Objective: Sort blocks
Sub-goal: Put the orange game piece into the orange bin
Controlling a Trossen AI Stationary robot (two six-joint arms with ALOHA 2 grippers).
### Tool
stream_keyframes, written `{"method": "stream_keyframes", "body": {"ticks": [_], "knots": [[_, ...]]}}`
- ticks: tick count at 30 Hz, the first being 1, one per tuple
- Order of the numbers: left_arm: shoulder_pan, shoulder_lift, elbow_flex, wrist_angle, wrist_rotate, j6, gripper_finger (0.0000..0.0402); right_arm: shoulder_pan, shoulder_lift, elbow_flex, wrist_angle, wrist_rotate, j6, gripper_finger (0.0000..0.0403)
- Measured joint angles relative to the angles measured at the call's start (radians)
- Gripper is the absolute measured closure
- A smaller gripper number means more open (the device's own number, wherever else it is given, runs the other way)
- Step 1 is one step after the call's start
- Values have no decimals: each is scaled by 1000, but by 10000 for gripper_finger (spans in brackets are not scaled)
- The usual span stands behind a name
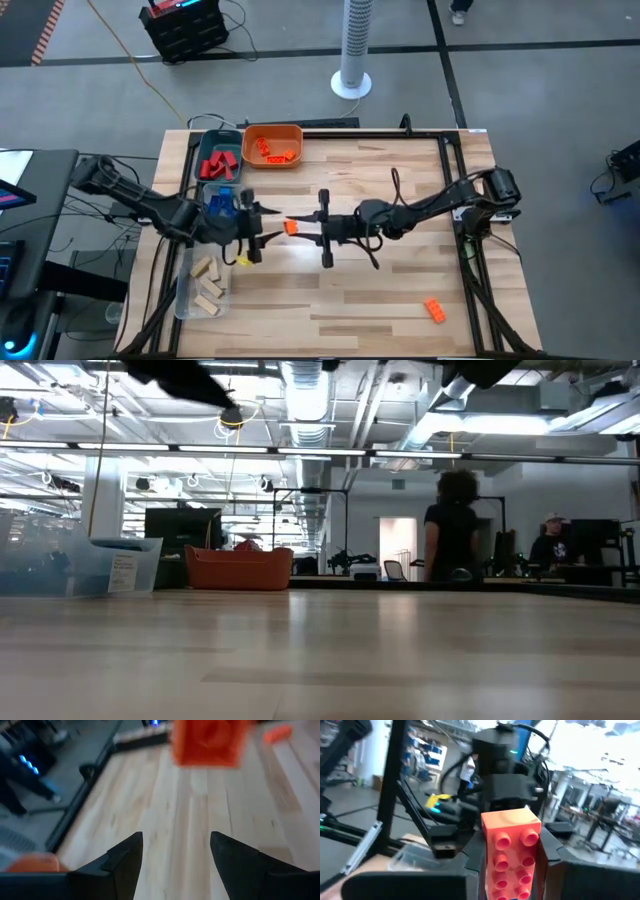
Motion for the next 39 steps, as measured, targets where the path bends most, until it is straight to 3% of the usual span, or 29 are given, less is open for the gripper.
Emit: {"method": "stream_keyframes", "body": {"ticks": [7, 13, 26, 32, 37, 39], "knots": [[86, 0, 0, 202, 170, 155, 175, 17, 0, 0, 54, -9, -47, 315], [125, 0, 0, 258, 291, 221, 175, 15, 0, 0, 74, -9, -68, 315], [123, 83, 0, 475, 359, 423, 187, 9, 0, 1, 42, -9, -69, 312], [136, 83, -1, 487, 334, 377, 268, 8, -1, 2, 20, 3, -25, 268], [168, 82, 0, 439, 322, 327, 274, 8, -6, 2, -9, 23, -15, 206], [191, 80, 0, 396, 321, 300, 274, 19, -37, 0, -86, 98, -39, 185]]}}
